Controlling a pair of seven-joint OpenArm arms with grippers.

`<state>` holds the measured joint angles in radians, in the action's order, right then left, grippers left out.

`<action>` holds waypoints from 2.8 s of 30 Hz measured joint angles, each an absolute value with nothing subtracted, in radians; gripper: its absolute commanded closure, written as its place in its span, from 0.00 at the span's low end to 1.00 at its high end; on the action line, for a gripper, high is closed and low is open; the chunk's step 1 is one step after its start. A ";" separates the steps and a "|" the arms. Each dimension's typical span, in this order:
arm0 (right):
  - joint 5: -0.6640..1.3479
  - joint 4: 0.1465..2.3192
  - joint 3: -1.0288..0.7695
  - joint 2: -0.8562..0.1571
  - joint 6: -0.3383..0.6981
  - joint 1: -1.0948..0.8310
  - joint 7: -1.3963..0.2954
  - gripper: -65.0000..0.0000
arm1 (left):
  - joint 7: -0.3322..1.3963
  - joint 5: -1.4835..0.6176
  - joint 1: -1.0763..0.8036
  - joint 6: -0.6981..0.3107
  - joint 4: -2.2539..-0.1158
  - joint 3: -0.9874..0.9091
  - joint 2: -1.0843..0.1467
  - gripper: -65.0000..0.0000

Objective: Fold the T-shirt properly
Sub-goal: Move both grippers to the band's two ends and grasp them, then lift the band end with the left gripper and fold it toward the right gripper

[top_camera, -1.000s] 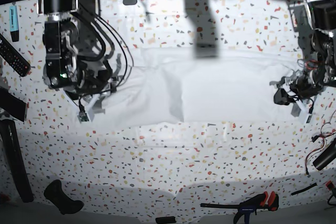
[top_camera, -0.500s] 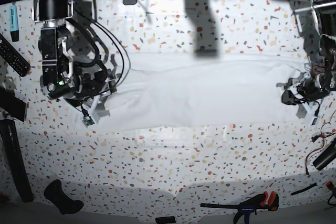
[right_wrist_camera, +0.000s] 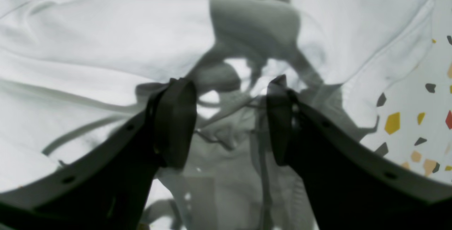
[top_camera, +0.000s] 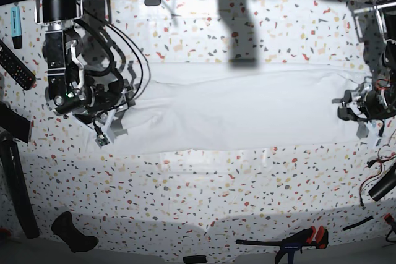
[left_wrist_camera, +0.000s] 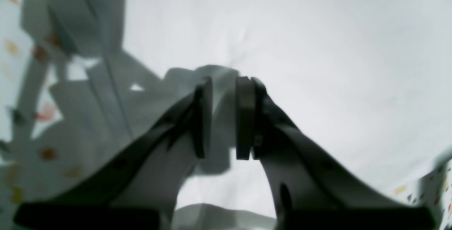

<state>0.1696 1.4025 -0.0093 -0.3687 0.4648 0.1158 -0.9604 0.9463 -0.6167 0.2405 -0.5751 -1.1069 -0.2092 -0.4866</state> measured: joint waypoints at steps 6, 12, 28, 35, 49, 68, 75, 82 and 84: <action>0.163 1.402 -0.009 -0.369 0.465 0.116 -0.958 0.49 | 0.919 -0.627 0.252 -0.575 -1.229 -0.209 -0.535 0.44; 0.163 1.402 -0.009 -0.369 0.465 0.116 -0.959 0.49 | 0.992 -0.535 0.246 -0.575 -1.227 -0.209 -0.546 0.40; 0.141 1.424 -0.009 -0.374 0.465 0.113 -0.935 0.49 | 0.844 -0.502 0.274 -0.580 -0.921 -0.208 -0.572 0.40; 0.140 1.425 -0.009 -0.374 0.465 0.113 -0.935 0.49 | 0.941 -0.793 0.297 -0.688 -0.752 -0.210 -0.646 0.40; 0.140 1.425 -0.009 -0.374 0.465 0.113 -0.934 0.49 | 0.953 -0.919 0.311 -0.707 -0.693 -0.218 -0.566 0.40; 0.140 1.425 -0.009 -0.374 0.465 0.113 -0.935 0.49 | 1.080 -1.016 0.302 -0.691 -0.698 -0.213 -0.590 1.00; 0.140 1.425 -0.009 -0.374 0.465 0.113 -0.935 0.49 | 1.192 -1.056 0.294 -0.646 -0.849 -0.209 -0.609 1.00; 0.140 1.425 -0.009 -0.377 0.465 0.113 -0.935 0.49 | 1.217 -1.075 0.294 -0.642 -1.015 -0.210 -0.500 1.00; 0.140 1.425 -0.009 -0.376 0.465 0.113 -0.935 0.49 | 1.240 -1.078 0.294 -0.625 -1.044 -0.210 -0.437 1.00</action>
<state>0.1398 1.4250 -0.0093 -0.3763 0.4648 0.1135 -0.9348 1.2400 -1.0782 0.2935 -0.6247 -1.0435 -0.2100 -0.4370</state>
